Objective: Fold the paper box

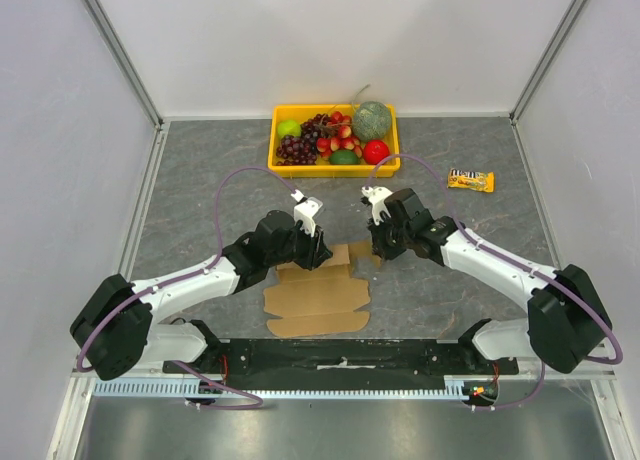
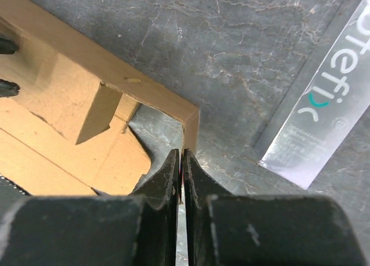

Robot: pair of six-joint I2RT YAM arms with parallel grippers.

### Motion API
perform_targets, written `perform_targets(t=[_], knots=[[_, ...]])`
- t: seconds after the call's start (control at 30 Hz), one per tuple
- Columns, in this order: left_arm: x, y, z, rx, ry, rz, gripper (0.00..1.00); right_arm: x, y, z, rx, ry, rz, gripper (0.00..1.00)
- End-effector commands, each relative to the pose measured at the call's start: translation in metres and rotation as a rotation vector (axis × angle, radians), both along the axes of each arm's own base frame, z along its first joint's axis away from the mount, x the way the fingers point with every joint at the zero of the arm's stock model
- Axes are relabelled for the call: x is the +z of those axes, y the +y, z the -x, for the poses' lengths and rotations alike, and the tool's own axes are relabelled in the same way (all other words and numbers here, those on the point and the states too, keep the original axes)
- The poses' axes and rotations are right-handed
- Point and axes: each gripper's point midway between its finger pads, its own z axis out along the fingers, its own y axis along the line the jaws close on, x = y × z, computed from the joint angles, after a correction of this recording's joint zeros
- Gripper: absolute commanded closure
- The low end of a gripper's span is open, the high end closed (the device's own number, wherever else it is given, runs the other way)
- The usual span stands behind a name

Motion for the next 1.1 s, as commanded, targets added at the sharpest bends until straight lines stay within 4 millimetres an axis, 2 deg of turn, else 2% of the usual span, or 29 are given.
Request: perform_targets(t=[0.0, 0.23, 0.73, 0.83, 0.93, 1.07], knots=[[-0.016, 0.003, 0.011, 0.000, 0.063, -0.022, 0.65, 0.038, 0.027, 0.002, 0.012, 0.004, -0.170, 0.91], [-0.015, 0.001, 0.012, -0.003, 0.062, -0.015, 0.65, 0.037, 0.029, 0.014, 0.006, 0.046, -0.205, 0.92], [-0.012, 0.000, 0.013, -0.006, 0.060, -0.010, 0.65, 0.037, 0.034, 0.029, 0.004, 0.079, -0.249, 0.92], [-0.012, 0.000, 0.013, -0.007, 0.059, -0.009, 0.65, 0.033, 0.029, 0.028, -0.015, 0.052, -0.240, 0.93], [-0.012, 0.000, 0.013, -0.004, 0.059, -0.007, 0.65, 0.037, 0.026, 0.023, -0.020, -0.014, -0.241, 0.99], [-0.006, 0.000, 0.013, -0.003, 0.055, 0.007, 0.65, 0.048, 0.024, 0.013, -0.033, -0.108, -0.266, 1.00]])
